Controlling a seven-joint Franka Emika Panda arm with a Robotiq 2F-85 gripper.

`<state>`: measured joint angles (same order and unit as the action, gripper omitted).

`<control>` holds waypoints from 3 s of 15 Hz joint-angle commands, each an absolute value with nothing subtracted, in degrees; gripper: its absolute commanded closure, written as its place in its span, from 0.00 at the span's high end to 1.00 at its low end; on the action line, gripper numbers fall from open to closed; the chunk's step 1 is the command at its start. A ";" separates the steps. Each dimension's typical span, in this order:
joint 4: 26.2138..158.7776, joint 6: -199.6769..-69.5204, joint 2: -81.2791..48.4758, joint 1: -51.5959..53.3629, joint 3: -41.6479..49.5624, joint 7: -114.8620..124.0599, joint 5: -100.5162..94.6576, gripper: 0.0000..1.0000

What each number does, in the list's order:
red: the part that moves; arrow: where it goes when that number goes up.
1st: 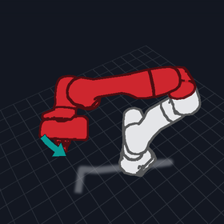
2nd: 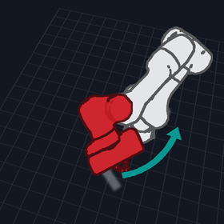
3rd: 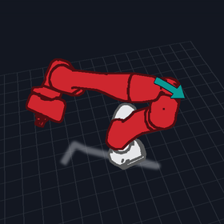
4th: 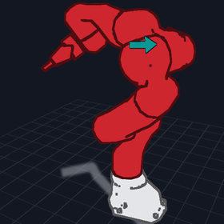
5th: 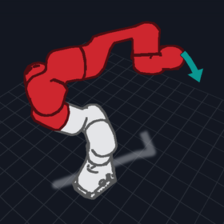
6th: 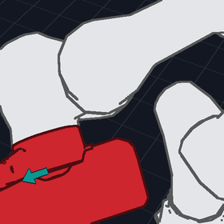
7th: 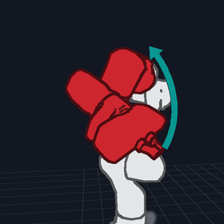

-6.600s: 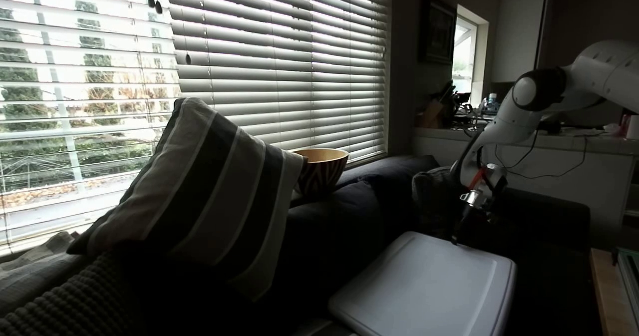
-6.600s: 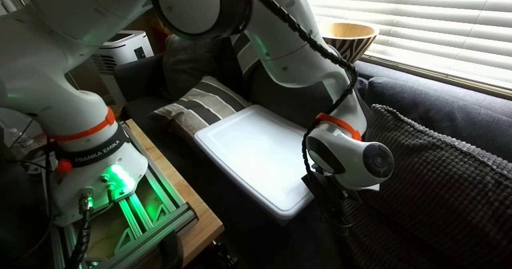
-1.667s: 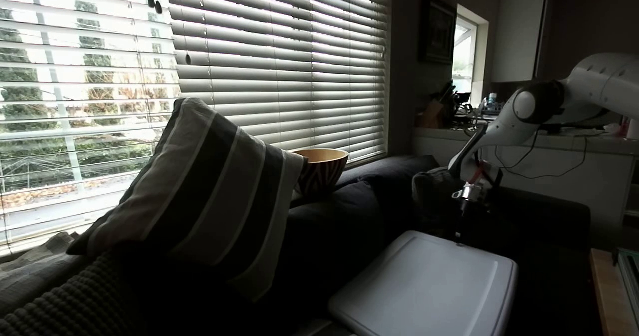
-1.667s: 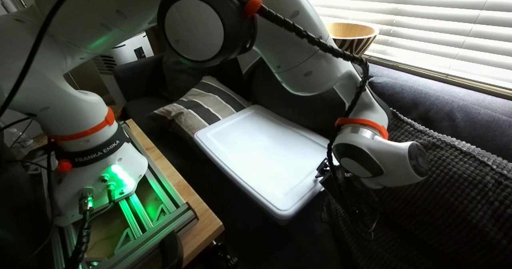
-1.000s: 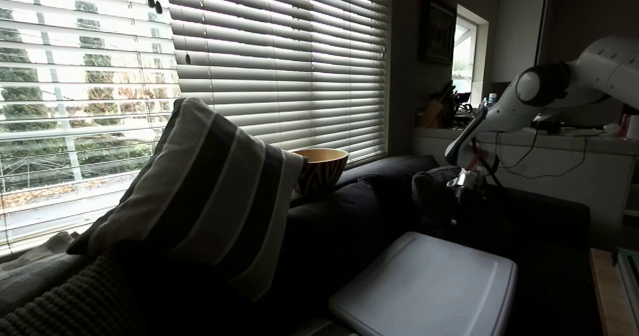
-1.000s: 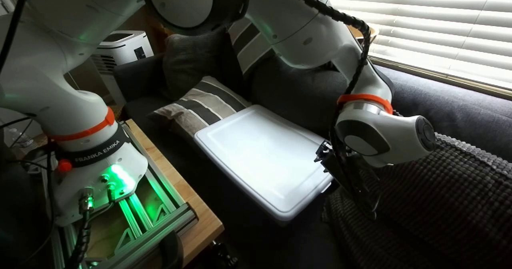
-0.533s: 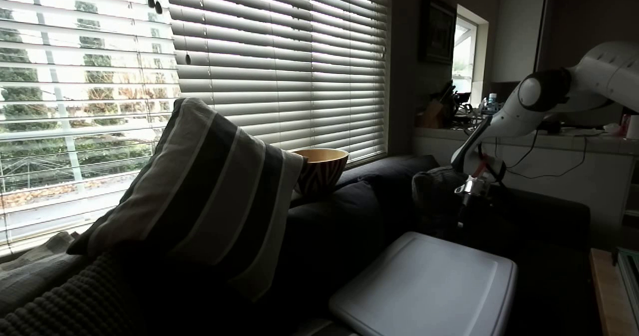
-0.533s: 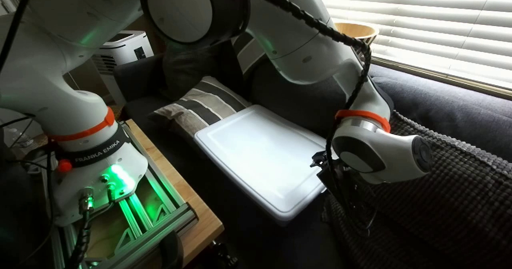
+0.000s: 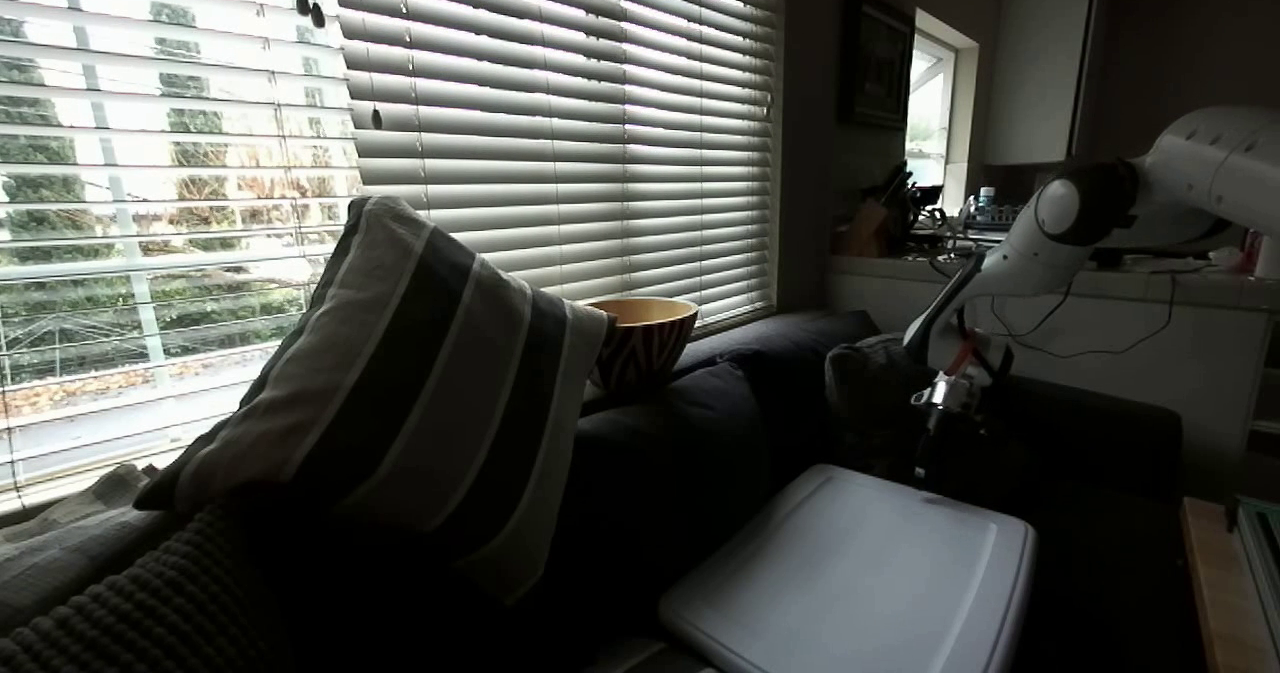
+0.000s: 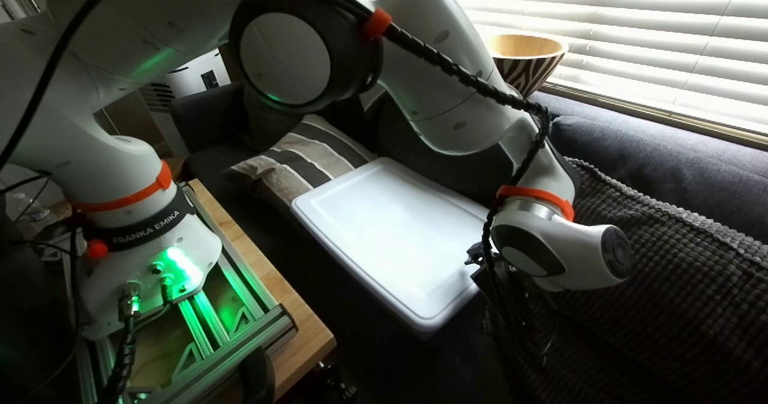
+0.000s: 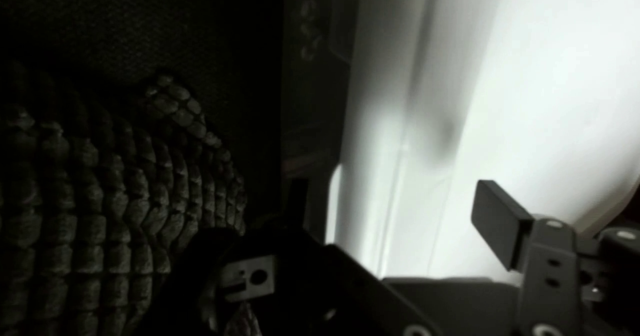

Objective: Remove the lid from the bowl

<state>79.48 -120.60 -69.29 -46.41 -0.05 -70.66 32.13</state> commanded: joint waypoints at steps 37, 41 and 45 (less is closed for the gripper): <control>97.70 -102.39 -47.07 -53.38 -7.14 -76.70 40.07 0.19; 95.18 -91.42 -50.67 -52.50 -5.85 -77.90 43.82 0.19; 92.89 -78.92 -53.71 -52.41 -4.60 -78.26 46.45 0.65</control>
